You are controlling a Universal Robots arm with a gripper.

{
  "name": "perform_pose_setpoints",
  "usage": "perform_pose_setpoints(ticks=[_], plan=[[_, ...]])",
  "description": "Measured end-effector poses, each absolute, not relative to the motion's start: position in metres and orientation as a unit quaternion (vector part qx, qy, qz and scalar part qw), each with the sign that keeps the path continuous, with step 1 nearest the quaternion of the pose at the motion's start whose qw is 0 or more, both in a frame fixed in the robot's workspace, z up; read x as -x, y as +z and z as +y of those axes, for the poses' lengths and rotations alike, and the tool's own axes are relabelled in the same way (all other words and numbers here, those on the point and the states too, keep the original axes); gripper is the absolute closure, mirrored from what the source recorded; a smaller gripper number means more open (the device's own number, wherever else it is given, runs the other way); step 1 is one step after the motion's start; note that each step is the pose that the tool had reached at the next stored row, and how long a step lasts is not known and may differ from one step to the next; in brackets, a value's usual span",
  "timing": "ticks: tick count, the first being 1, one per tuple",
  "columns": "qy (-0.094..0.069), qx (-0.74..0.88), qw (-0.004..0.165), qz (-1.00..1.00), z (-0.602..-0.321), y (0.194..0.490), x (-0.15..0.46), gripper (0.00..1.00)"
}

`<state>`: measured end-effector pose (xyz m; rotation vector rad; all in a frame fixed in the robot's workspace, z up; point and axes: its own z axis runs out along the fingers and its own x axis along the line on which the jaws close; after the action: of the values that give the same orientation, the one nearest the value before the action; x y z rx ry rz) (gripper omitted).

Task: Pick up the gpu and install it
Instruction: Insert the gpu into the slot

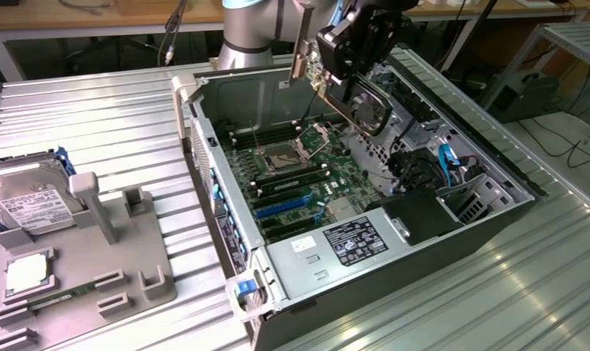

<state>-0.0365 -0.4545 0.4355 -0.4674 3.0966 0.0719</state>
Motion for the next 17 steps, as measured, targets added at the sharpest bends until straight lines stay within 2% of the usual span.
perform_pose_setpoints(ticks=[17], plan=[[0.023,0.243,0.002,0.97,-0.4548,0.4354,0.0366,0.72]])
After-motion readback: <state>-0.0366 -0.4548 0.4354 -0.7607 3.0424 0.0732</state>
